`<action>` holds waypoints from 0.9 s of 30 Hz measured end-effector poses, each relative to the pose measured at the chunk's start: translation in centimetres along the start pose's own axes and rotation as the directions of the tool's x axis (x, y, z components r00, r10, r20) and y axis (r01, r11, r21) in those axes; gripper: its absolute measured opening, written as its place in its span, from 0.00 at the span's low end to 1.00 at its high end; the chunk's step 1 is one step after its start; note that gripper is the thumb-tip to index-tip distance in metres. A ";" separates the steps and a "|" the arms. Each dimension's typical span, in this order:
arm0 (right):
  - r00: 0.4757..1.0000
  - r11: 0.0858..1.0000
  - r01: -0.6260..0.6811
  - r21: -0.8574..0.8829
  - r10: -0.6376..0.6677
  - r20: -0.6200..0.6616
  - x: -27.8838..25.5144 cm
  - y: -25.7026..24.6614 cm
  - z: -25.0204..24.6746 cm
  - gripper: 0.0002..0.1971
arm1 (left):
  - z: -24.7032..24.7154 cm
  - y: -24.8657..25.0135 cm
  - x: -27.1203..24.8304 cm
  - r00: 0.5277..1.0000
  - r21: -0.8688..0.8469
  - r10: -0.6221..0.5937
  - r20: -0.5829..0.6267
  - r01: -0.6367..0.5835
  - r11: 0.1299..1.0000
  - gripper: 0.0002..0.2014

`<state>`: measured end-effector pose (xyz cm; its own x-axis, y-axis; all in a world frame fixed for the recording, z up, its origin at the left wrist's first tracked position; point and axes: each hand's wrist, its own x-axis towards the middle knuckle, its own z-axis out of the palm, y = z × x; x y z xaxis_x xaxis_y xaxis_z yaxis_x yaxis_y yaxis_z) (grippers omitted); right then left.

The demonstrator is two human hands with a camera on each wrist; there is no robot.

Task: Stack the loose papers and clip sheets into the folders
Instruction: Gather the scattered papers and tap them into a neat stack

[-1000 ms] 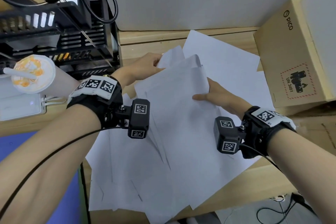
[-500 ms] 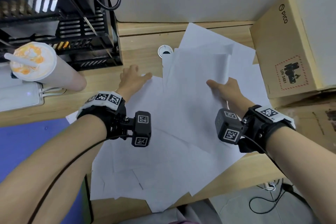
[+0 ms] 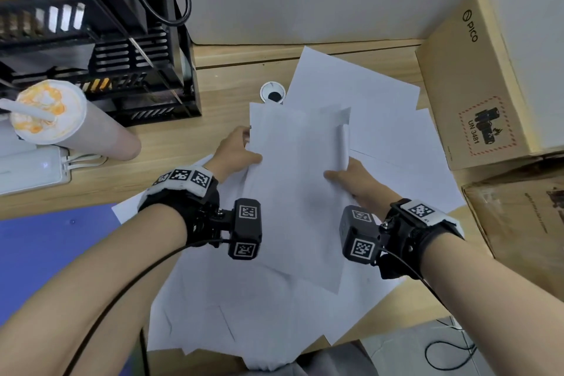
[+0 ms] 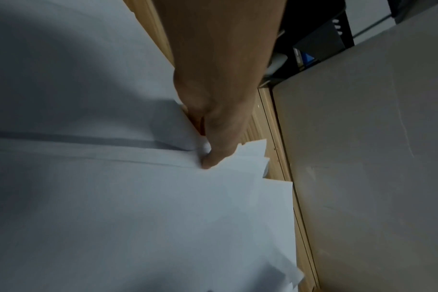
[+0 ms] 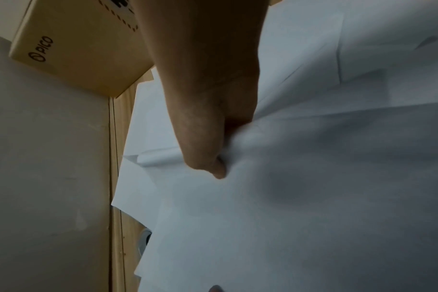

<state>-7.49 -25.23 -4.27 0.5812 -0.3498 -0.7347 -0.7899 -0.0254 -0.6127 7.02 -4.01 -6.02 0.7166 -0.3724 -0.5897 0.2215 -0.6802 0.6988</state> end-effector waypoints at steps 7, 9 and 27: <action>0.997 0.984 0.039 -0.172 -0.050 -0.062 1.2 0.2 -4.1 0.07 | -1.0 -0.9 -1.2 0.999 0.155 -0.031 0.043 0.024 0.988 0.20; 0.996 0.989 0.054 -0.141 -0.064 -0.063 1.4 0.3 -5.5 0.09 | -0.6 -0.8 -1.7 1.000 0.145 -0.020 -0.016 0.022 0.989 0.20; 0.999 0.999 -0.021 -0.046 0.020 -0.039 3.6 1.8 -10.3 0.09 | 1.8 11.1 -3.1 0.835 0.084 0.245 -0.493 -0.235 0.968 0.07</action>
<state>-8.84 -36.21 -4.98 0.5575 -0.3864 -0.7347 -0.8104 -0.0614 -0.5826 6.11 -11.55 2.82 0.9786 -0.1664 -0.1213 -0.0094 -0.6243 0.7811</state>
